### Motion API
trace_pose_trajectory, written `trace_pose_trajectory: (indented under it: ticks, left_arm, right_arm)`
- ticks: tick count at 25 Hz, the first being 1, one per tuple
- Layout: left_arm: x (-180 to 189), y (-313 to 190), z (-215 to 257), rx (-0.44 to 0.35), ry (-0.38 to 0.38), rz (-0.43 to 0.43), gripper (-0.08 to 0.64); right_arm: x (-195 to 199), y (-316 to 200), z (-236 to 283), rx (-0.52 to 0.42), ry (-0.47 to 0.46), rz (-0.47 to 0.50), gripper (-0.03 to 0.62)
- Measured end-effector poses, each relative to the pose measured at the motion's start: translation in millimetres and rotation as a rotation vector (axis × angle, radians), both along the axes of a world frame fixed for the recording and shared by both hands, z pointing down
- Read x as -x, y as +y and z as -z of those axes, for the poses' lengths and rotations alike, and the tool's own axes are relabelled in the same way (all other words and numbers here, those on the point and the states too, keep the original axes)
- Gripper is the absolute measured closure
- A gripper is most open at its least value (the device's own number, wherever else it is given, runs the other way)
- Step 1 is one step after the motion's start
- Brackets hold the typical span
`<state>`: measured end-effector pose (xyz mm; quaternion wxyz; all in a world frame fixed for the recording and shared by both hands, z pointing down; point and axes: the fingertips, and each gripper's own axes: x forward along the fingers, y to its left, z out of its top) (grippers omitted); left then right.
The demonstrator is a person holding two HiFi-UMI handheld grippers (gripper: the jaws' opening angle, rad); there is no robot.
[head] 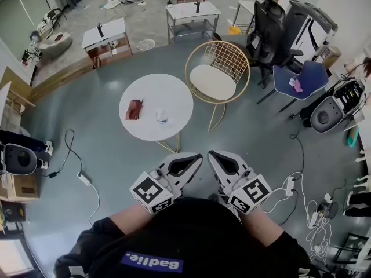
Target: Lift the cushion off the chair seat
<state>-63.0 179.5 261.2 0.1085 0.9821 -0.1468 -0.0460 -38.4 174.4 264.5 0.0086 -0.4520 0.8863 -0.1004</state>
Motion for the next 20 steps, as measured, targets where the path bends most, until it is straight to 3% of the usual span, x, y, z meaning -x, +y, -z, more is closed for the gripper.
trace_pose_trajectory:
  ticks: [9,20]
  left_arm:
    - [14,-13,-8,0.006,0.014,-0.037,0.557]
    - [-18,-67,-13,-0.005,-0.011,0.004,0.557]
  right_arm:
    - [6,-12,-9,0.005,0.005,-0.073,0.565]
    - [-35,-73,-21,0.001,0.004,-0.053,0.565]
